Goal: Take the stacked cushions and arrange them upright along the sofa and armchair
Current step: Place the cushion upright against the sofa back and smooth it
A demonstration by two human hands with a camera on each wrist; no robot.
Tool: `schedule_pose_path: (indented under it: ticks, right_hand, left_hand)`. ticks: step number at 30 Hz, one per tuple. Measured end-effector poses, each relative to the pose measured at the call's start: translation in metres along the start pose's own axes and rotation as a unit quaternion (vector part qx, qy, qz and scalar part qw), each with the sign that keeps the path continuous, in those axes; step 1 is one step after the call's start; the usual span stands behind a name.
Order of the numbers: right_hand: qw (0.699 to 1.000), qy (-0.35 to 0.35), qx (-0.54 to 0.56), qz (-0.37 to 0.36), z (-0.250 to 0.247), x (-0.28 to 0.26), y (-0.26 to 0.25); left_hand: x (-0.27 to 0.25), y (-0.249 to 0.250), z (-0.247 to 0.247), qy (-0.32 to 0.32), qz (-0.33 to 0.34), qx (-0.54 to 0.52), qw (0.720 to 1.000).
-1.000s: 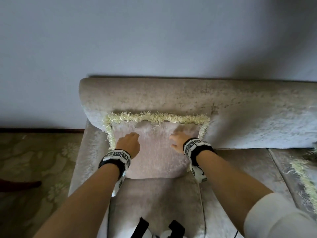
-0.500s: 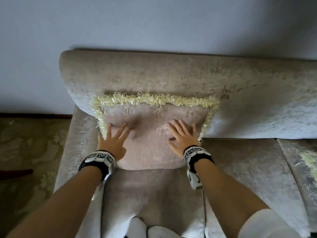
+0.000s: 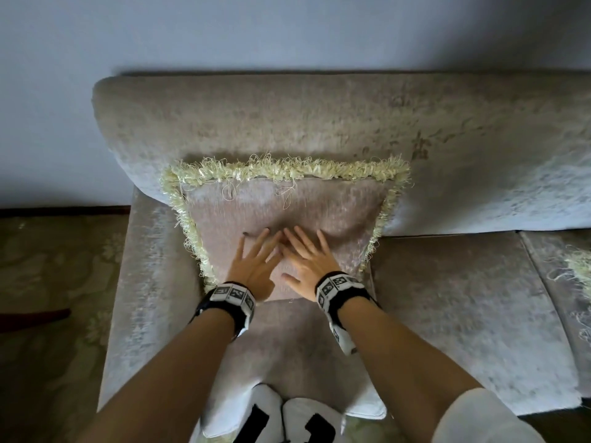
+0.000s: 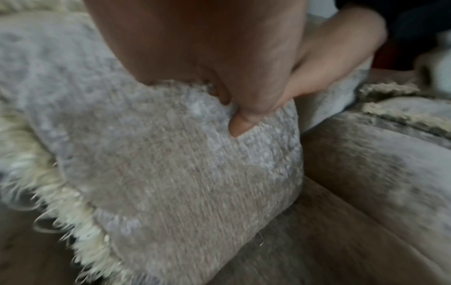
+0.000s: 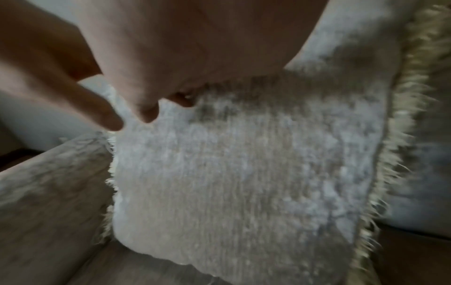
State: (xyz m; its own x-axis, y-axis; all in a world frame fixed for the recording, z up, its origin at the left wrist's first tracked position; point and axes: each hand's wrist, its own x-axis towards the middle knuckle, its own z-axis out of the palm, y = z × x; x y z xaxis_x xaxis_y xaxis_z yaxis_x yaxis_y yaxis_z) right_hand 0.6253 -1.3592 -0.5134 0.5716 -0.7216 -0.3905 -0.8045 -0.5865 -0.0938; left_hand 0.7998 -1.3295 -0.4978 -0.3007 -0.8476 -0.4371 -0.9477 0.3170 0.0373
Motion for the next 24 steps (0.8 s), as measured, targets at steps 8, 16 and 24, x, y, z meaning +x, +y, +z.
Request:
schedule_pose_path:
  ticks: [8, 16, 24]
  right_hand:
    - [0.967, -0.089, 0.119, 0.207, 0.017, -0.053, 0.071]
    - [0.946, -0.115, 0.199, 0.227, 0.002, -0.056, 0.050]
    - [0.961, -0.078, 0.185, 0.188, -0.040, -0.071, 0.034]
  left_hand:
    - [-0.035, -0.052, 0.017, -0.142, -0.244, -0.018, 0.959]
    - [-0.041, -0.017, -0.005, -0.123, -0.214, -0.115, 0.962]
    - [-0.066, -0.004, -0.049, -0.089, -0.205, -0.125, 0.967]
